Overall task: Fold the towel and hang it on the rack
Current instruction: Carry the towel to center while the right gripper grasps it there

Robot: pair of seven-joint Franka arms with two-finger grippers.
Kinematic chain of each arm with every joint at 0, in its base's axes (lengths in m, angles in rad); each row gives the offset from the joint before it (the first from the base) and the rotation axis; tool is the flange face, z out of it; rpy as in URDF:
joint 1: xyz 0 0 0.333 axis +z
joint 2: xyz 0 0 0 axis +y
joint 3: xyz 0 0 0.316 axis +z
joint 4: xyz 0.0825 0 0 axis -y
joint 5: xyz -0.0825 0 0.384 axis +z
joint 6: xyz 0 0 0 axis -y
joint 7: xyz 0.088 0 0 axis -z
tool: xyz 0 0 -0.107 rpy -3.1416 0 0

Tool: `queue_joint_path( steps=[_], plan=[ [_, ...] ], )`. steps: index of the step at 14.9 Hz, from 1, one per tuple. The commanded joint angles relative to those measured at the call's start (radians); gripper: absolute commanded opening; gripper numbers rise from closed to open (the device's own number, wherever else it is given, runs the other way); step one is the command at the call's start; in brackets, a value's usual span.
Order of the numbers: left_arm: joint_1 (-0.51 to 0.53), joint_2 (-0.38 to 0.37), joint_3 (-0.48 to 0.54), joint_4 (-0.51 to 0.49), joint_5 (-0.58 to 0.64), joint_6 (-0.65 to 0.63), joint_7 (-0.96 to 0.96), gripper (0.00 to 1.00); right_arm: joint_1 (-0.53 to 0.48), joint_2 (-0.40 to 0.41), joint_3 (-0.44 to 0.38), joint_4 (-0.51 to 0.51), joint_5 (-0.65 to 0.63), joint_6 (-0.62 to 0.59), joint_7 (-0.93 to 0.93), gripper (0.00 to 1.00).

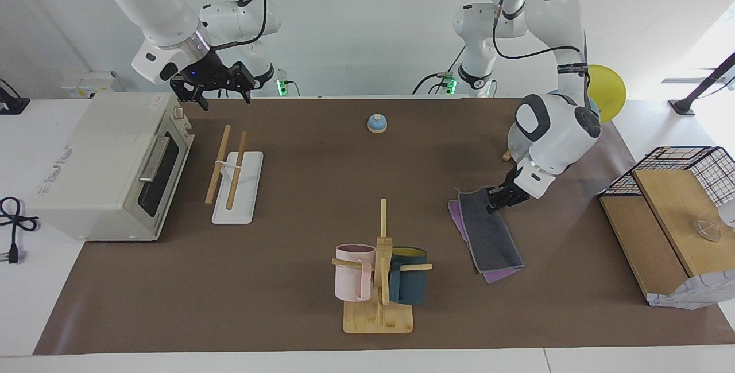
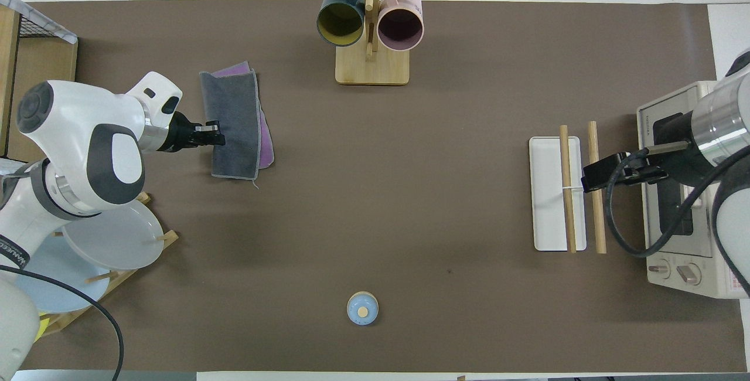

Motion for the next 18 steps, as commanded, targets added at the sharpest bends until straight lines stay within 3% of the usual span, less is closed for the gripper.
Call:
queue_joint_path(
  steps=[1, 4, 8, 14, 18],
  plan=[
    [-0.003, -0.034, -0.004, 0.082, 0.065, -0.136, -0.238, 0.0, 0.016, -0.042, 0.012, -0.065, 0.022, 0.022, -0.01, 1.0],
    [-0.008, -0.075, -0.033, 0.139, 0.082, -0.245, -0.507, 0.0, 0.018, -0.042, 0.012, -0.065, 0.04, 0.037, -0.002, 1.0],
    [-0.011, -0.161, -0.1, 0.165, 0.106, -0.303, -0.946, 0.0, 0.009, -0.041, 0.011, -0.077, 0.21, 0.103, 0.089, 1.0],
    [-0.009, -0.262, -0.152, 0.167, 0.059, -0.291, -1.658, 0.0, 0.079, -0.111, 0.012, -0.269, 0.433, 0.323, 0.401, 1.0],
    [-0.01, -0.307, -0.16, 0.165, -0.024, -0.261, -1.919, 0.0, 0.133, -0.098, 0.012, -0.306, 0.614, 0.46, 0.621, 1.0]
  ],
)
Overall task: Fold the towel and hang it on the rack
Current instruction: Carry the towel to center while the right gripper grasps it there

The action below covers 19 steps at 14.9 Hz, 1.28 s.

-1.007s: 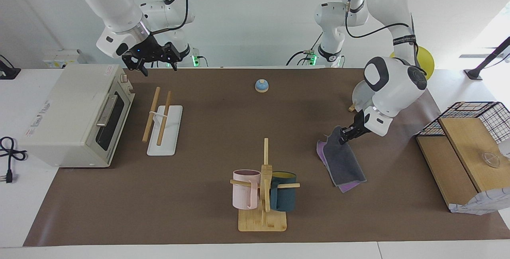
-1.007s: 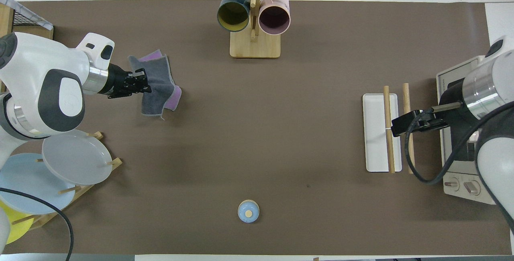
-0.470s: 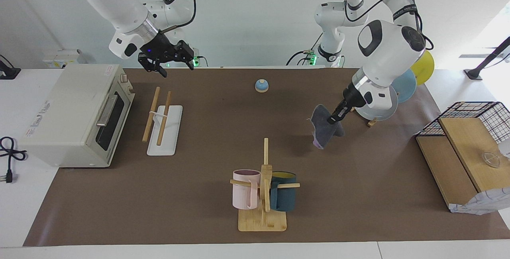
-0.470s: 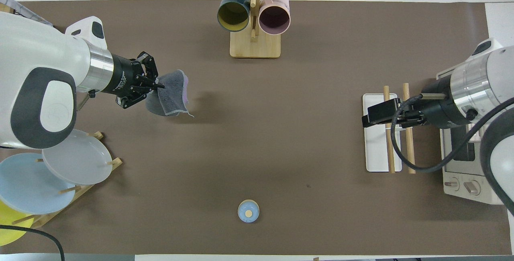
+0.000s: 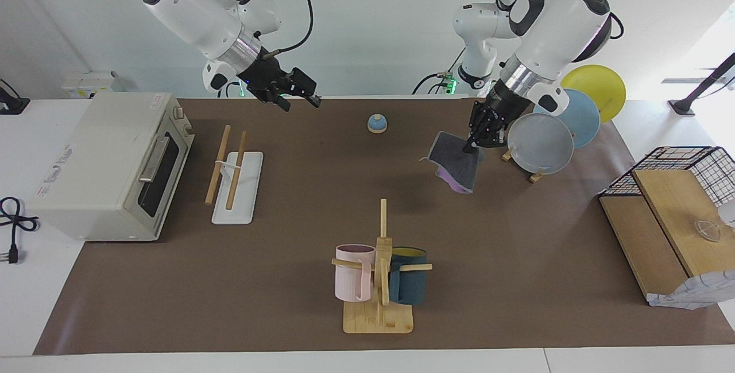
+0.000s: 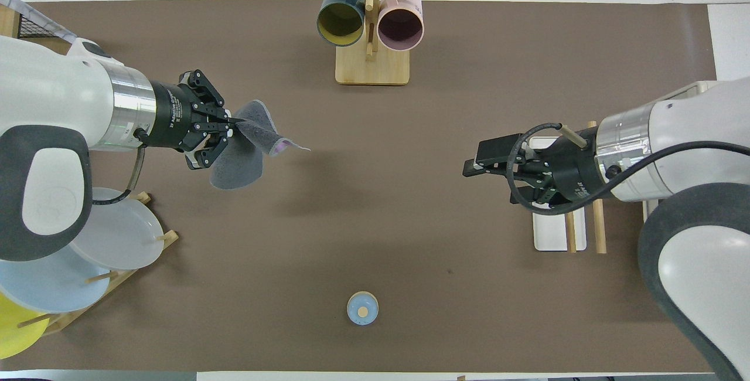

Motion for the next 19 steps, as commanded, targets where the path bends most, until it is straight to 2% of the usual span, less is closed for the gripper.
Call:
queue_joint_path(
  steps=[1, 5, 7, 10, 14, 17, 19],
  plan=[
    [-0.001, -0.042, -0.008, -0.011, -0.073, 0.045, -0.168, 0.0, 0.037, -0.004, -0.001, -0.067, 0.155, 0.141, 0.181, 1.0],
    [-0.001, -0.05, -0.073, -0.009, -0.076, 0.117, -0.395, 0.0, 0.104, 0.05, -0.001, -0.077, 0.364, 0.354, 0.405, 1.0],
    [-0.001, -0.059, -0.101, -0.012, -0.078, 0.158, -0.475, 0.0, 0.158, 0.058, -0.001, -0.077, 0.39, 0.436, 0.505, 1.0],
    [-0.011, -0.059, -0.104, -0.019, -0.079, 0.223, -0.61, 0.0, 0.216, 0.078, -0.001, -0.074, 0.419, 0.514, 0.524, 1.0],
    [-0.022, -0.059, -0.104, -0.023, -0.081, 0.238, -0.657, 0.0, 0.273, 0.111, -0.001, -0.049, 0.452, 0.6, 0.524, 1.0],
    [-0.025, -0.061, -0.104, -0.028, -0.079, 0.255, -0.693, 0.0, 0.289, 0.163, -0.001, 0.003, 0.493, 0.68, 0.531, 1.0],
    [-0.031, -0.061, -0.104, -0.029, -0.081, 0.255, -0.697, 0.0, 0.283, 0.194, -0.001, 0.049, 0.496, 0.688, 0.554, 1.0]
  ],
)
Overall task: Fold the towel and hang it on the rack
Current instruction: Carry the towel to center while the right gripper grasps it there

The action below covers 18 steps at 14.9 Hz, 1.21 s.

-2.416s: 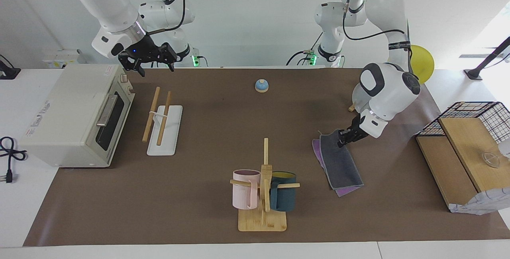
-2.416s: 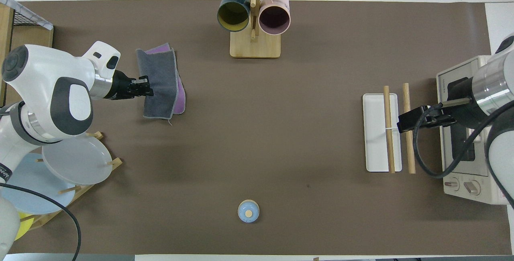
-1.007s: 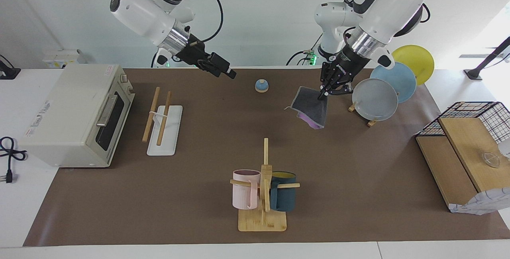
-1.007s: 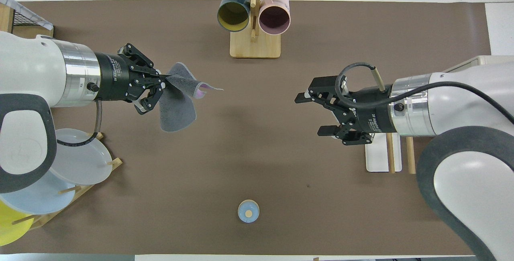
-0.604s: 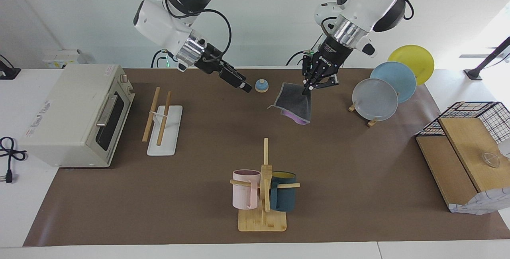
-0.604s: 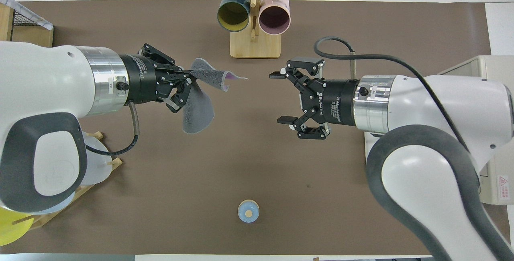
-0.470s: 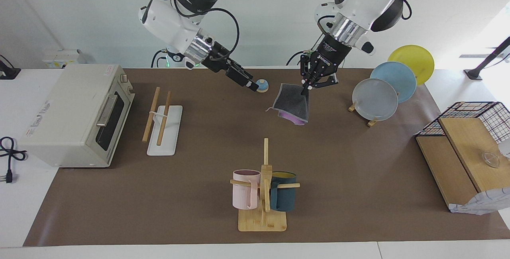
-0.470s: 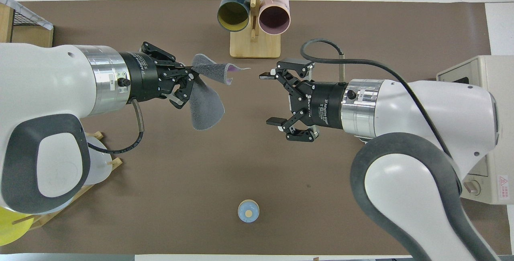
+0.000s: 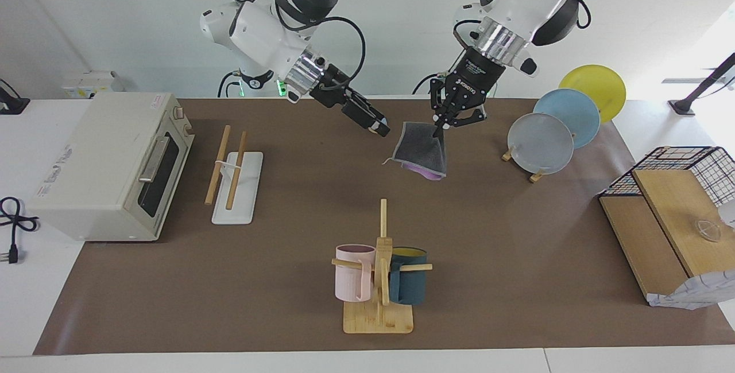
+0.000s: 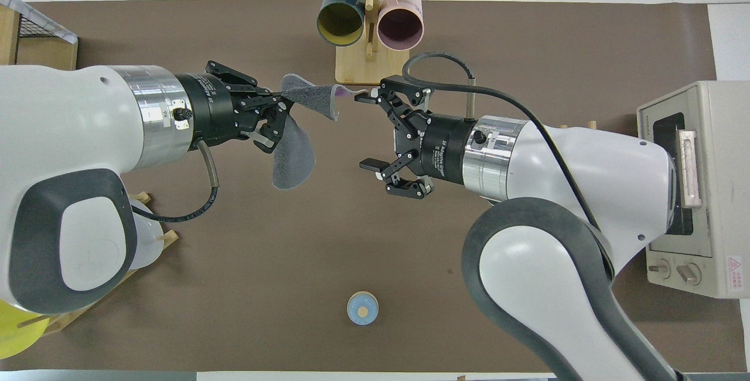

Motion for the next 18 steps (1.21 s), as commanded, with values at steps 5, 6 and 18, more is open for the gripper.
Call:
queue_joint_path(
  steps=[5, 6, 18],
  plan=[
    [-0.018, -0.03, 0.007, -0.042, -0.016, 0.024, -0.021, 0.0, 0.005, 0.106, -0.002, 0.125, 0.019, 0.074, 0.036, 1.0],
    [-0.021, -0.03, 0.007, -0.042, -0.016, 0.025, -0.017, 0.0, 0.04, 0.124, -0.002, 0.139, 0.019, 0.098, 0.038, 1.0],
    [-0.032, -0.03, 0.007, -0.042, -0.013, 0.024, -0.012, 0.0, 0.095, 0.15, -0.002, 0.149, 0.016, 0.152, 0.041, 0.0]
  ],
)
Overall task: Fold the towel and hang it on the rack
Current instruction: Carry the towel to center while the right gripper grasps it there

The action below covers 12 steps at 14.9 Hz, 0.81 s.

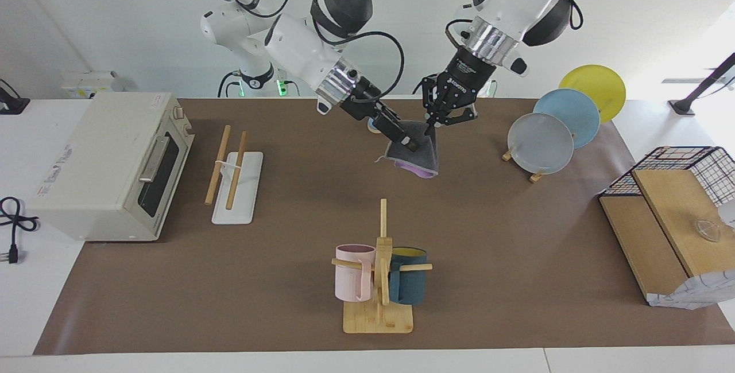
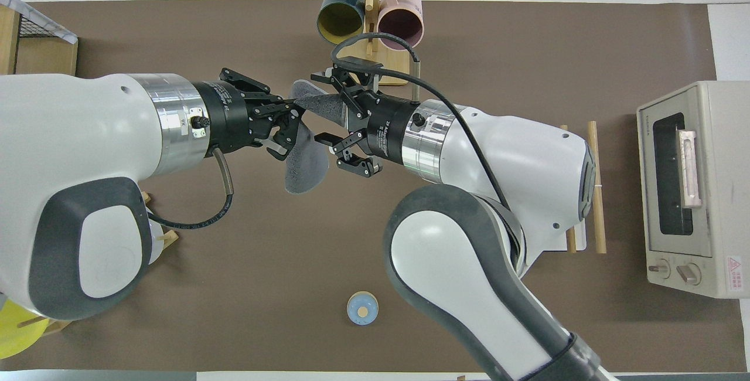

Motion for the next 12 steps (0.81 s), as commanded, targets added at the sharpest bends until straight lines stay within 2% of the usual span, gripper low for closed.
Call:
queue_joint_path(
  steps=[1, 11, 12],
  plan=[
    [-0.009, -0.029, 0.008, -0.034, -0.011, 0.019, -0.005, 0.0, -0.004, 0.007, 0.004, 0.012, 0.016, 0.009, 0.0, 0.0],
    [-0.01, -0.033, 0.008, -0.043, -0.011, 0.019, 0.0, 0.0, -0.007, 0.006, 0.004, 0.012, 0.0, -0.006, -0.026, 0.0],
    [-0.01, -0.033, 0.008, -0.043, -0.006, 0.018, 0.003, 0.19, -0.007, 0.004, 0.004, 0.011, 0.0, -0.016, -0.04, 0.0]
  ],
)
